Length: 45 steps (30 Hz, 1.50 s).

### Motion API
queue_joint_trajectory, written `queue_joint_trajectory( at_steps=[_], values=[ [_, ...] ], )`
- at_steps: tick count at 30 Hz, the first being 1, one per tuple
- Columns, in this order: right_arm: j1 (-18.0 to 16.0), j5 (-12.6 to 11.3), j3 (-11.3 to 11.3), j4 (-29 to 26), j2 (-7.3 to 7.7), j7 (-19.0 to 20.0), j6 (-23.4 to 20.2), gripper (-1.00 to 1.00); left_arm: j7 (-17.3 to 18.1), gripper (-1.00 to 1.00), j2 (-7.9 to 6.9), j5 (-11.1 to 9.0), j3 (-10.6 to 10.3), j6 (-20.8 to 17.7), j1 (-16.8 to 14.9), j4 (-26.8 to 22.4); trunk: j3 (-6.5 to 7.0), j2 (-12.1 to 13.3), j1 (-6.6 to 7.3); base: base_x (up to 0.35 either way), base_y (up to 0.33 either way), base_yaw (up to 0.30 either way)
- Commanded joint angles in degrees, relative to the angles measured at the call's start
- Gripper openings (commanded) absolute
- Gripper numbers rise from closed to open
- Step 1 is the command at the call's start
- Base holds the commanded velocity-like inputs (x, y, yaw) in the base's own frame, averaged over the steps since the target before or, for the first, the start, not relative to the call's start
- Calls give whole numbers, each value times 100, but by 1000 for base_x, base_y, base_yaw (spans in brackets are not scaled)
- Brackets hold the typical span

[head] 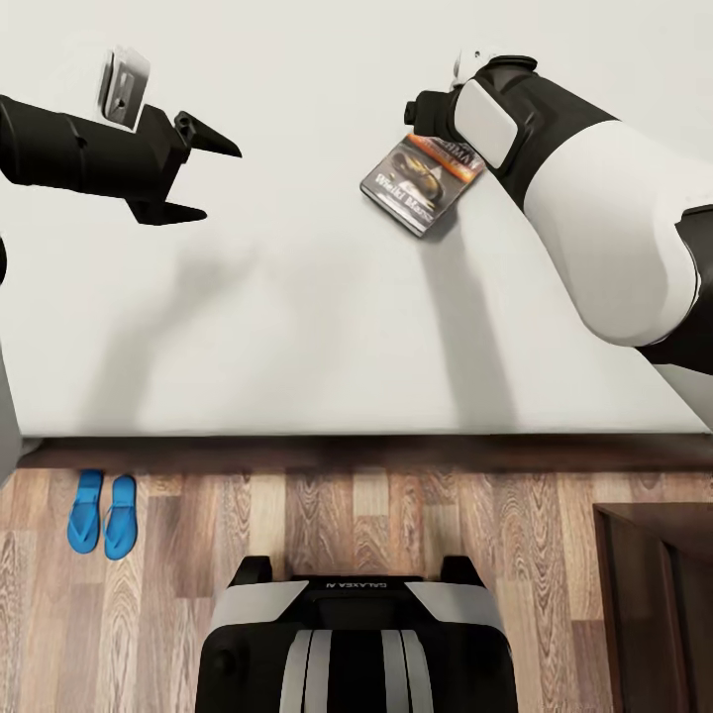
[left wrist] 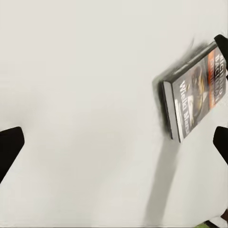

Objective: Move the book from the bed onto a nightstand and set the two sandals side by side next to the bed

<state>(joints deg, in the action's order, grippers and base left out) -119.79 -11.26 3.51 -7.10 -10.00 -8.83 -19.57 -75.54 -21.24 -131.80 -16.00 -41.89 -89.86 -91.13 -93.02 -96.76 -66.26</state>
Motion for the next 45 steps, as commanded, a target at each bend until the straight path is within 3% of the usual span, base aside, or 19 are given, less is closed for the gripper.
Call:
queue_joint_trajectory(
  at_steps=[1, 26, 45],
  values=[
    [0, -59, 35, -10, 0, -33, -30, 100, -36, 100, -3, -26, -1, -48, -6, 2, -2, -2, 3, -314, -79, 0],
    [3, -67, 35, -37, 0, -31, -11, 100, -25, 100, -11, -25, 7, -48, -6, -5, -2, -2, 3, -194, -23, 0],
    [8, -103, 35, -123, 0, 13, 83, 100, -39, 100, -20, -30, 18, -48, -6, -10, -2, -2, 3, -29, 0, 0]
  ],
)
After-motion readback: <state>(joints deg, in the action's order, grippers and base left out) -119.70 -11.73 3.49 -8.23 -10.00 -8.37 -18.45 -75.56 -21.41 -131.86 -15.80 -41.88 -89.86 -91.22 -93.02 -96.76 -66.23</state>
